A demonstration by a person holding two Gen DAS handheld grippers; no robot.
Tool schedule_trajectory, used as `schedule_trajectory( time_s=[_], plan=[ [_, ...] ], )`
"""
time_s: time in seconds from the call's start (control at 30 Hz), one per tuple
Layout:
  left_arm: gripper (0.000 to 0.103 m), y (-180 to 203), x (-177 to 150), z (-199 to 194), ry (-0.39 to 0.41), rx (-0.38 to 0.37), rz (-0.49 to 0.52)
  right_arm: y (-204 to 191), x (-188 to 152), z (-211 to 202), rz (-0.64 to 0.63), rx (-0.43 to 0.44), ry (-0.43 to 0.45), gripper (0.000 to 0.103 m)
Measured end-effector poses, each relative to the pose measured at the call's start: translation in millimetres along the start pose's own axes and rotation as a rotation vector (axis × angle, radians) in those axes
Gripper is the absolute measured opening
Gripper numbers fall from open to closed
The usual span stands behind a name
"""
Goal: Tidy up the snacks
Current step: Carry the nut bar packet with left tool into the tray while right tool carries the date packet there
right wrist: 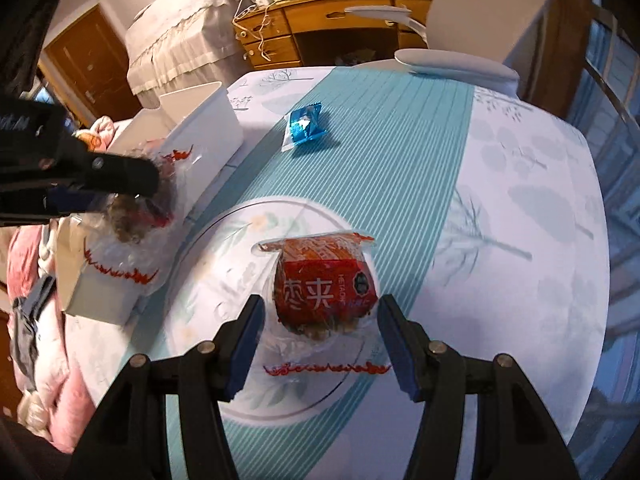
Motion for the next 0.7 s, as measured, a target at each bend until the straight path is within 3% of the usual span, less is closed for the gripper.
schedule_trajectory(
  time_s=[0.3,0.7],
  plan=[
    [0.036,-11.6,-33.8,-42.2,-0.009,-0.049,0.197,-23.8,-21.3,-27.5,0.044,-0.026,0.014,0.059],
    [0.036,-48.8,-30.6,-81.9,-0.004,-0.147,0.352,-67.6,-20.6,-48.0,0.115,-0.084,0.051,0.059]
  ],
)
Point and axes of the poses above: each gripper's, at about its wrist camera, not at the fingertips, and z roughly the way its jaws point, y to its right, x to its top, the point moved 7 cm from there along z, roughly the way its jaws point, and after that the axes turned 1 degree about y, right-handed, at the moved point
